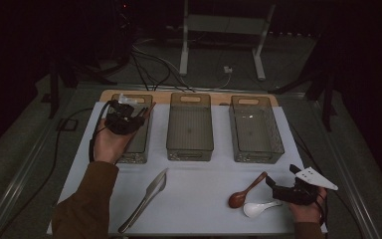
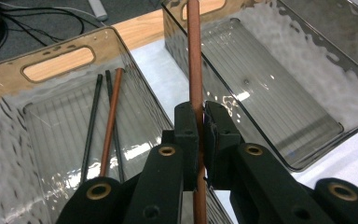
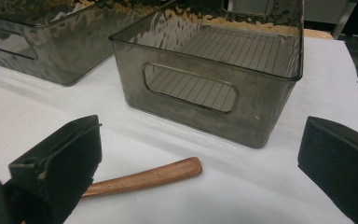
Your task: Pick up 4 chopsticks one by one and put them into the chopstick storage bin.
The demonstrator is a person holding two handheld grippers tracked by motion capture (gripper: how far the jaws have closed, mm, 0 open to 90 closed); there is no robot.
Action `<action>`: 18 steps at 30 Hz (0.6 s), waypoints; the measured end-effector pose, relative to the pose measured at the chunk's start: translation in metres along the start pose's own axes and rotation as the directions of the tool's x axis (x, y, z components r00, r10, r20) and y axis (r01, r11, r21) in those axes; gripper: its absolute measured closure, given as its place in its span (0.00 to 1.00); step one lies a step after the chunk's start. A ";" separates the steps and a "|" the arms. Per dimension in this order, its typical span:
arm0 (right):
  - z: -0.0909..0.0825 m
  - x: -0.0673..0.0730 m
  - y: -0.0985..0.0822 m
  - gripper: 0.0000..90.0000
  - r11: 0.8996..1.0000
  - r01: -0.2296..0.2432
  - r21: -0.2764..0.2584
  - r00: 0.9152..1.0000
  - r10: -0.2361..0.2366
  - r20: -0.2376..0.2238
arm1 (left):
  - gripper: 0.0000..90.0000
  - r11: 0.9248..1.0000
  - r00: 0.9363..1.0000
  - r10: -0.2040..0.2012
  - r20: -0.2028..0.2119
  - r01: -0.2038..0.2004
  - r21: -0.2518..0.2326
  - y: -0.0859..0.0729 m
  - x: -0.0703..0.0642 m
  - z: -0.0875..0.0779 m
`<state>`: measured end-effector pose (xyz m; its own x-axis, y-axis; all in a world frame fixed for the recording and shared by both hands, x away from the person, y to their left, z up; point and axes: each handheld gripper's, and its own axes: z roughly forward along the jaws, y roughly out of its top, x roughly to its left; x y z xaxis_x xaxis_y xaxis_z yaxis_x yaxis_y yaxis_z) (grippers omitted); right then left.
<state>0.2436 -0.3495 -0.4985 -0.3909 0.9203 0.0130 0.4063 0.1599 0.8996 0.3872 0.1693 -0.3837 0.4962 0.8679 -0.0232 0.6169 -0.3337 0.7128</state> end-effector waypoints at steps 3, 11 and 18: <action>0.000 0.000 0.000 0.00 1.000 0.001 0.000 1.000 -0.001 0.000 | 0.96 1.000 1.000 -0.002 -0.005 0.002 0.002 0.002 0.003 0.002; 0.000 0.000 0.000 0.00 1.000 0.001 0.000 1.000 -0.001 0.000 | 0.96 1.000 1.000 -0.010 -0.011 0.010 0.002 0.003 0.012 0.008; 0.000 0.000 0.000 0.00 1.000 0.001 -0.001 1.000 -0.001 -0.001 | 0.96 1.000 1.000 -0.013 -0.013 0.013 0.005 0.004 0.017 0.012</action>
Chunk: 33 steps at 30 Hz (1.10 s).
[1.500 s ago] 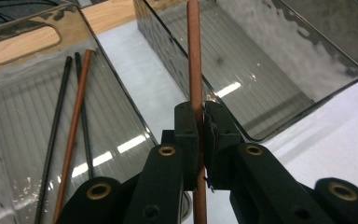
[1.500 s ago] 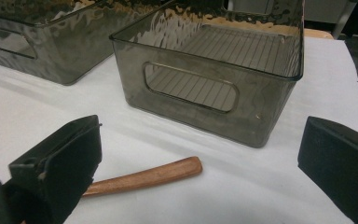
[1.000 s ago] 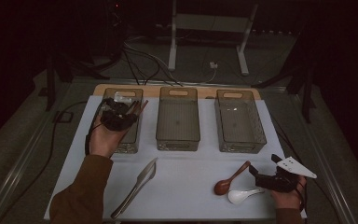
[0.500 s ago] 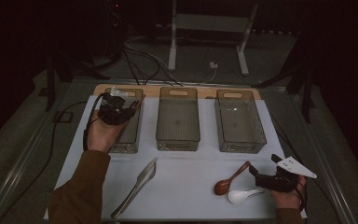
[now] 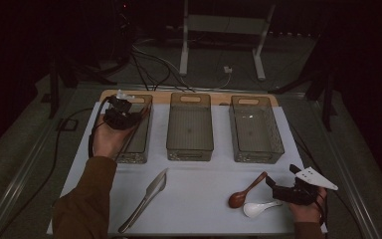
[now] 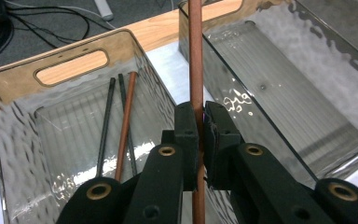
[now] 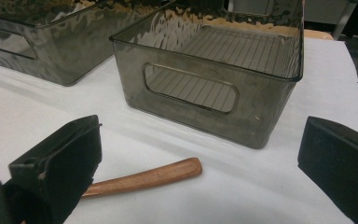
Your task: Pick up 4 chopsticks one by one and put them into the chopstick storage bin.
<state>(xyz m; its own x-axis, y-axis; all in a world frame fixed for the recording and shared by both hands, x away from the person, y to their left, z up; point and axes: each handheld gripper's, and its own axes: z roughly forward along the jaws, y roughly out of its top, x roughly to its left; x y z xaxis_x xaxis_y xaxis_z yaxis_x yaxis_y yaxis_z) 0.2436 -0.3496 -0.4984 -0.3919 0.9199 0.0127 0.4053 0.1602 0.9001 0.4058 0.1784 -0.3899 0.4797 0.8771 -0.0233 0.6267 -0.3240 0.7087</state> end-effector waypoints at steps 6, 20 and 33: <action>0.000 0.000 0.000 0.00 1.000 0.000 -0.001 1.000 0.000 0.000 | 0.96 1.000 1.000 -0.006 -0.010 0.006 -0.001 0.002 0.005 0.003; 0.000 0.000 0.000 0.00 1.000 0.000 -0.001 1.000 0.000 0.000 | 0.96 1.000 0.999 -0.013 -0.030 0.014 0.013 0.005 0.017 0.013; 0.001 -0.001 0.000 0.00 1.000 0.001 0.000 1.000 -0.001 0.000 | 0.96 0.999 0.999 -0.023 -0.038 0.024 0.033 0.009 0.023 0.029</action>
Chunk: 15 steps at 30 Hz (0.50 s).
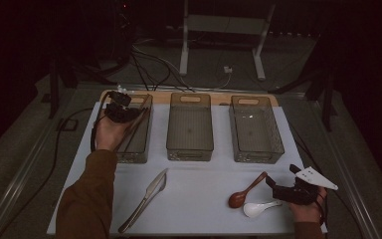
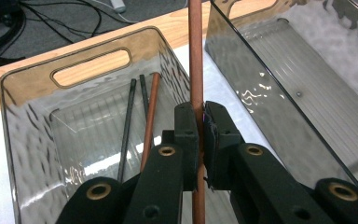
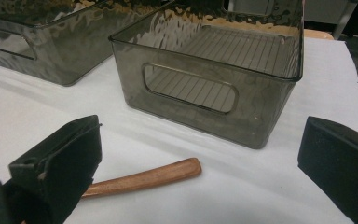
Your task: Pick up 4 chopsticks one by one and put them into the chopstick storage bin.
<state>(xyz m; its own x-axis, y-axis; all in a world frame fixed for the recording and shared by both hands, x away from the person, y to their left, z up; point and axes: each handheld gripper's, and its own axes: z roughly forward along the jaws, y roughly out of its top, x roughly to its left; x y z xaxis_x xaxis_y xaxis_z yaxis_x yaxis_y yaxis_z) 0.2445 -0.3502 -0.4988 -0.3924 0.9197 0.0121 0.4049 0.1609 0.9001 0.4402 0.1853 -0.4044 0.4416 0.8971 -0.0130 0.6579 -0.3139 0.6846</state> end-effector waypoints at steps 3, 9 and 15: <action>0.000 0.000 0.000 0.00 1.000 0.000 0.000 1.000 0.000 0.000 | 0.96 1.000 1.000 -0.012 -0.007 0.012 0.003 0.001 0.001 0.004; 0.000 -0.001 0.000 0.00 1.000 -0.004 0.000 1.000 0.004 -0.001 | 0.96 0.999 0.999 -0.038 -0.025 0.038 0.006 0.003 0.006 0.011; -0.001 -0.001 0.000 0.00 1.000 -0.006 -0.003 1.000 0.006 0.000 | 0.42 0.993 0.993 -0.116 -0.008 0.115 -0.028 0.000 0.012 0.014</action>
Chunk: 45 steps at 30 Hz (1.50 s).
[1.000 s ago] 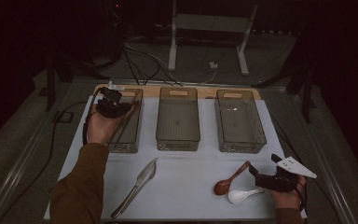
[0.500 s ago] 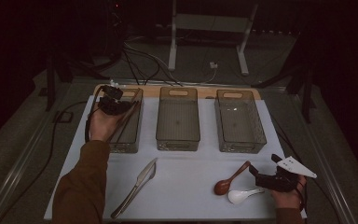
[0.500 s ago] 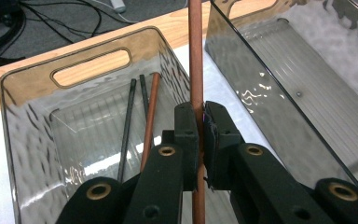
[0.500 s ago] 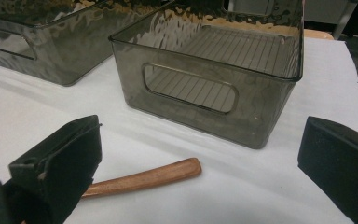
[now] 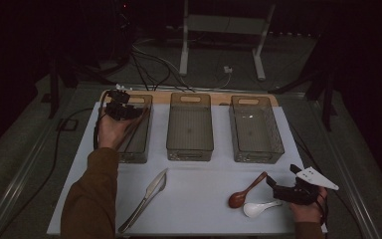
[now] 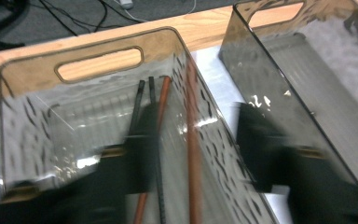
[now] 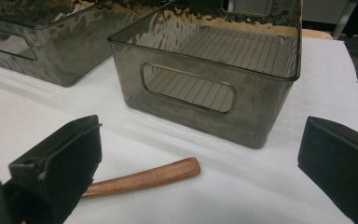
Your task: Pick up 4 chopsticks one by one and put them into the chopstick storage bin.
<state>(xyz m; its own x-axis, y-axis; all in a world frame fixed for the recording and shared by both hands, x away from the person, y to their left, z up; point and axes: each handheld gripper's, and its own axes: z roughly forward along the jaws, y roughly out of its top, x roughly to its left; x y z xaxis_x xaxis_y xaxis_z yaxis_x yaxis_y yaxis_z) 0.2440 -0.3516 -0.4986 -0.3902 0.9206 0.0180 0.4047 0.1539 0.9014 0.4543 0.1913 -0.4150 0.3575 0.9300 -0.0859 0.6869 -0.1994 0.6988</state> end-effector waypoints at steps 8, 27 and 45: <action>0.000 0.001 0.000 0.00 1.000 0.003 0.001 1.000 -0.003 0.000 | 0.10 0.999 1.000 -0.007 0.017 0.008 -0.050 -0.002 -0.001 -0.014; 0.000 0.001 0.000 0.00 1.000 0.005 0.003 1.000 -0.005 0.001 | 0.01 0.991 0.990 0.072 0.118 -0.057 -0.121 -0.018 -0.018 -0.046; -0.001 0.001 0.000 0.00 1.000 0.005 0.002 1.000 -0.005 0.003 | 0.01 0.980 0.981 0.117 0.155 -0.089 -0.176 -0.050 -0.032 -0.074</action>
<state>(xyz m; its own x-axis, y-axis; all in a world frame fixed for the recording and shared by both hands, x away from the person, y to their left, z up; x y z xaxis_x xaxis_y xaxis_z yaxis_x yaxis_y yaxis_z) 0.2430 -0.3505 -0.4981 -0.3895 0.9209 0.0126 0.4044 0.1587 0.9007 0.3621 0.1942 -0.3946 0.5296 0.8407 -0.1127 0.5297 -0.2241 0.8180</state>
